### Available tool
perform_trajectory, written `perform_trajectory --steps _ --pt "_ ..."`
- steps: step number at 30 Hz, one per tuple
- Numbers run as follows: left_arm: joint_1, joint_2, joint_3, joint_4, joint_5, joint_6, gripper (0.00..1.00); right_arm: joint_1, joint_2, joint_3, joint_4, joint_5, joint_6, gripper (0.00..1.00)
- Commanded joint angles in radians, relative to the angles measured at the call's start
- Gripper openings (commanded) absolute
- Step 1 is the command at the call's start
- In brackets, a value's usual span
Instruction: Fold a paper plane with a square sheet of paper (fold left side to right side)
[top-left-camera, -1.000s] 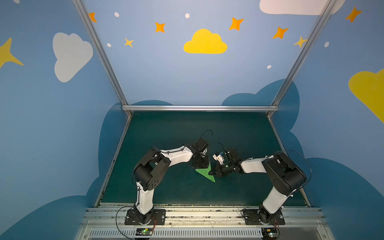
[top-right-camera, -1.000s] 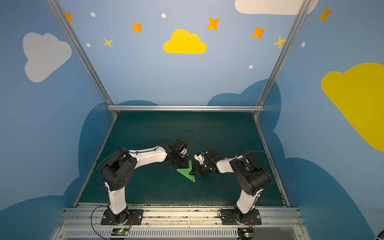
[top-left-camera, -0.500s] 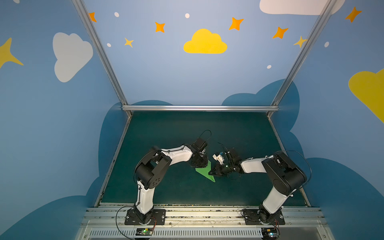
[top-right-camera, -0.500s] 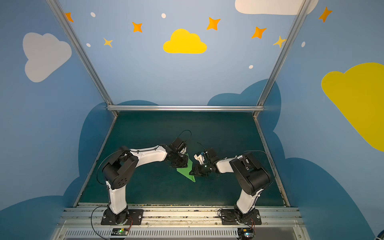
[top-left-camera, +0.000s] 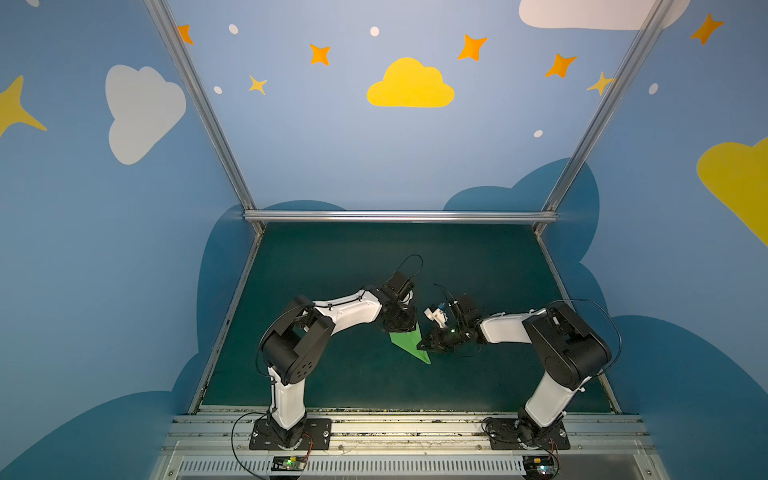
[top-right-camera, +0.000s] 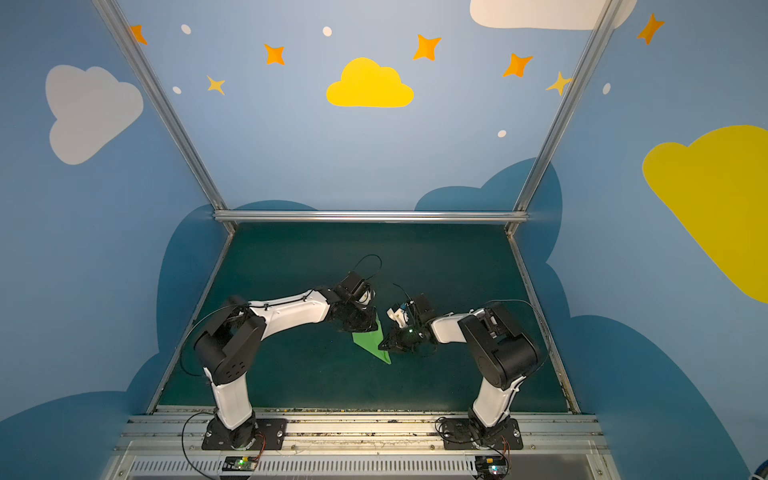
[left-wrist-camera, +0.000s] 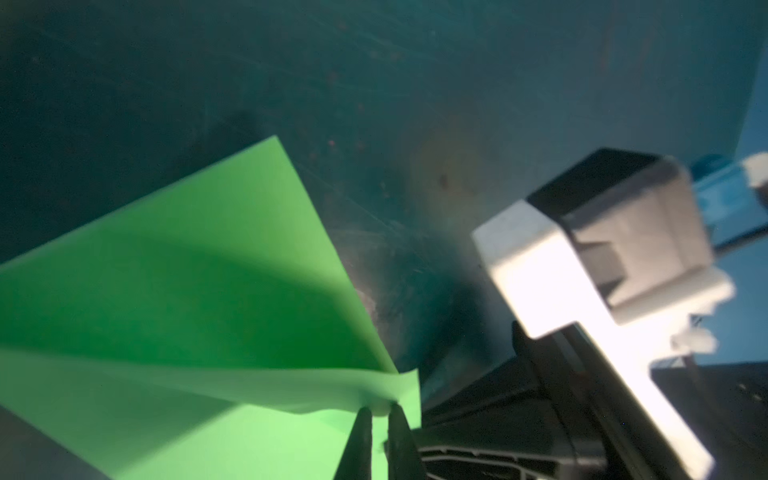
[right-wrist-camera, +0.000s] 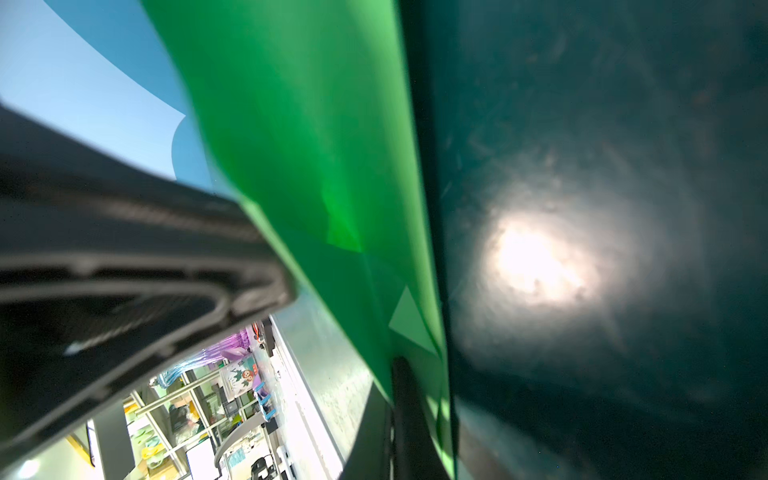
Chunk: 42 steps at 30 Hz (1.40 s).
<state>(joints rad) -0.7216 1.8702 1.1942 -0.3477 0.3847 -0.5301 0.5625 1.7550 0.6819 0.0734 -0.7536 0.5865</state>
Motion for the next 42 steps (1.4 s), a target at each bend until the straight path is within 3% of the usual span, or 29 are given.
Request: perform_trajectory --steps 1,19,26,33,42 --pt "-0.009 0.001 0.003 -0.018 0.012 0.022 0.11 0.004 0.056 -0.015 -0.14 0.071 -0.027 0.0" --pt "-0.009 0.086 -0.006 0.002 -0.072 0.015 0.04 0.006 0.068 0.03 -0.165 0.025 -0.045 0.0" --pt "-0.007 0.077 -0.029 0.003 -0.09 0.01 0.04 0.005 -0.056 0.079 -0.227 -0.015 -0.06 0.29" --pt "-0.007 0.063 -0.038 0.005 -0.093 0.005 0.04 0.012 -0.2 0.109 -0.409 0.131 -0.15 0.36" --pt "-0.007 0.046 -0.055 0.015 -0.092 -0.004 0.04 0.077 -0.149 0.135 -0.478 0.265 -0.218 0.47"
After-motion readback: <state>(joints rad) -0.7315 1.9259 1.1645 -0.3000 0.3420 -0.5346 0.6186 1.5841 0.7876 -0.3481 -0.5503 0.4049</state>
